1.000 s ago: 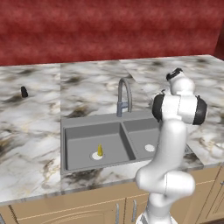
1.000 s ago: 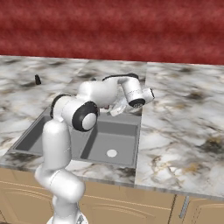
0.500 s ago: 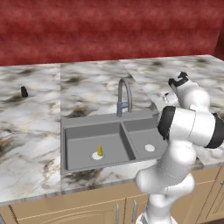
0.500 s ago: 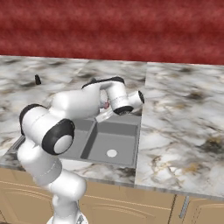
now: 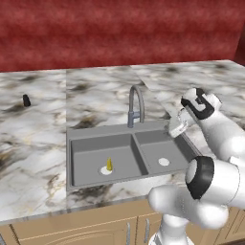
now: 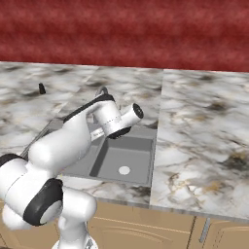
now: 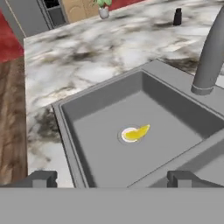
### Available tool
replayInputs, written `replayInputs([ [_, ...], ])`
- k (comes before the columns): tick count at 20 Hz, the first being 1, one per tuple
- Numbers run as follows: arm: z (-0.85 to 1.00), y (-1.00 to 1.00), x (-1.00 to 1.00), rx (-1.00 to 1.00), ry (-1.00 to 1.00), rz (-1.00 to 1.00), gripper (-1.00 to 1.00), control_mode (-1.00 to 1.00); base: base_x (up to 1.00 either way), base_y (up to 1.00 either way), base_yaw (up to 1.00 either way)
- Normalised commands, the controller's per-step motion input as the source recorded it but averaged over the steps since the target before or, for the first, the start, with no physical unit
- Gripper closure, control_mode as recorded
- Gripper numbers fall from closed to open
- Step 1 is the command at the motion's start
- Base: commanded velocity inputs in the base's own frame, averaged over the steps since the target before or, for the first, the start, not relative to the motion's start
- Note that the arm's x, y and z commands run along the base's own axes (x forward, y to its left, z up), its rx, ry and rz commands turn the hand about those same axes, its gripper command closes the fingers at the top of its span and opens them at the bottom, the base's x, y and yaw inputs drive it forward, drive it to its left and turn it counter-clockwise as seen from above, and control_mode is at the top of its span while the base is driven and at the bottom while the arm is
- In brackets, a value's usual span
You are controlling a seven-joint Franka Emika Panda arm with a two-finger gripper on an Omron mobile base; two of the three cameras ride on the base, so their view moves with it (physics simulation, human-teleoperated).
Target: Turn on the sink faucet. Then move the lemon wedge from the counter to the sink. Turn off the sink. Move the vegetable from the sink to the pot next to the stove. Finally move the pot to the front left burner.
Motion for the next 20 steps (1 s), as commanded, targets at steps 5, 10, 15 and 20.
replayInputs([
  [5,0.0,0.59,-0.35,-0.08,0.23,-0.2,-1.0,-1.0,0.0,0.0,0.0],
  [10,0.0,0.63,-0.26,-0.06,0.27,-0.2,-1.0,-1.0,0.0,0.0,0.0],
  [15,-0.01,0.73,-0.2,-0.11,0.24,-0.22,-1.0,-1.0,0.0,0.0,0.0],
  [20,-0.13,0.85,-0.01,-0.17,0.2,-0.23,-1.0,-1.0,0.0,0.0,0.0],
])
